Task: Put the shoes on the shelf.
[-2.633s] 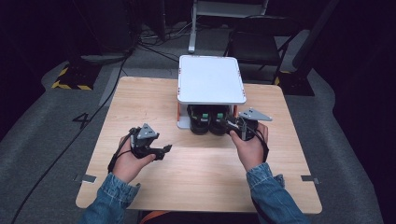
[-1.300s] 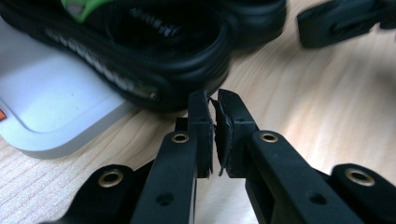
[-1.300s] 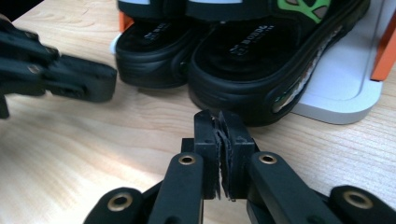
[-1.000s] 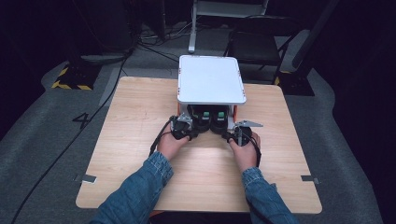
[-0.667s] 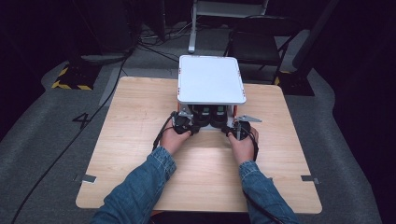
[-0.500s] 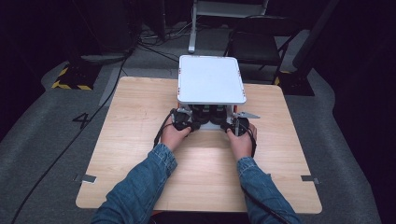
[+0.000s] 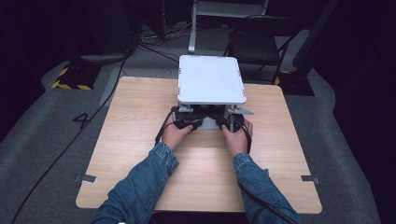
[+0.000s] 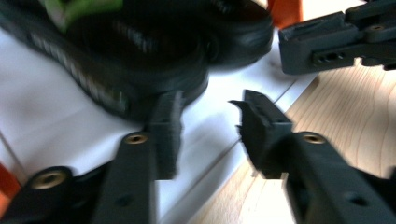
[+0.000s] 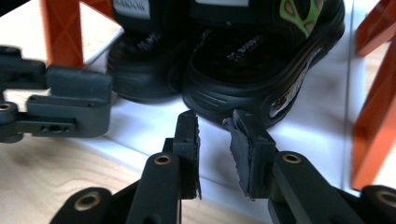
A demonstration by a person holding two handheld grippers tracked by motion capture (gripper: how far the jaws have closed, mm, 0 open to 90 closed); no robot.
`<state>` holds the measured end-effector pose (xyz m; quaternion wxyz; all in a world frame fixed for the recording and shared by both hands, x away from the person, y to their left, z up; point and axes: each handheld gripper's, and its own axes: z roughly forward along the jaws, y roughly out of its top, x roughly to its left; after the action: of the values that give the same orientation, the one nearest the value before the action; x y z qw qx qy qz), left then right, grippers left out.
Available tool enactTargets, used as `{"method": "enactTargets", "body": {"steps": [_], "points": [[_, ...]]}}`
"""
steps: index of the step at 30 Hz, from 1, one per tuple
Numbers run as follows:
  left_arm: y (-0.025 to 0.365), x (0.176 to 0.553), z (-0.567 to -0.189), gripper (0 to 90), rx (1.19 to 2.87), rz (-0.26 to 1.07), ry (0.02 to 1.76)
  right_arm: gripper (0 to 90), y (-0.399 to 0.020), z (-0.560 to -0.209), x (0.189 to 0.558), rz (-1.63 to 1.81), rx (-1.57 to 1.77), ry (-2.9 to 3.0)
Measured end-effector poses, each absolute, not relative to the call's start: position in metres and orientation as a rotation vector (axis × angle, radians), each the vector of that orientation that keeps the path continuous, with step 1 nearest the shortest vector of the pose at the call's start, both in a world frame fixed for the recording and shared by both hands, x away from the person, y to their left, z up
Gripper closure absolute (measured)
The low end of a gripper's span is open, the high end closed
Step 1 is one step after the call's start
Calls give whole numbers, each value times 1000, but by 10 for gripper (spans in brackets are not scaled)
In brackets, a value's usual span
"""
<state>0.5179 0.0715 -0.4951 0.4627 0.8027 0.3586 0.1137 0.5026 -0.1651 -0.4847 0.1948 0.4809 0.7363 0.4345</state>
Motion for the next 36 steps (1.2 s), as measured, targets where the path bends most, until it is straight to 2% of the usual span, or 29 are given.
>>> {"method": "enactTargets", "body": {"steps": [4,8,12,17,27,36], "points": [[75,508,-487,517,1974,268,877,664,-170,-469,491,1229,1280,2069],[78,488,-474,410,2029,221,881,600,-178,-452,479,1253,1224,2069],[82,466,-453,347,2028,248,836,498,-189,-439,468,1315,1182,2066],[92,437,-431,285,2010,285,809,458,-199,-421,452,1344,1109,2094],[123,392,-406,226,1988,329,836,409,-223,-392,427,1393,1044,2122],[171,358,-406,207,2020,411,933,365,-252,-387,406,1339,1047,2175]]}}
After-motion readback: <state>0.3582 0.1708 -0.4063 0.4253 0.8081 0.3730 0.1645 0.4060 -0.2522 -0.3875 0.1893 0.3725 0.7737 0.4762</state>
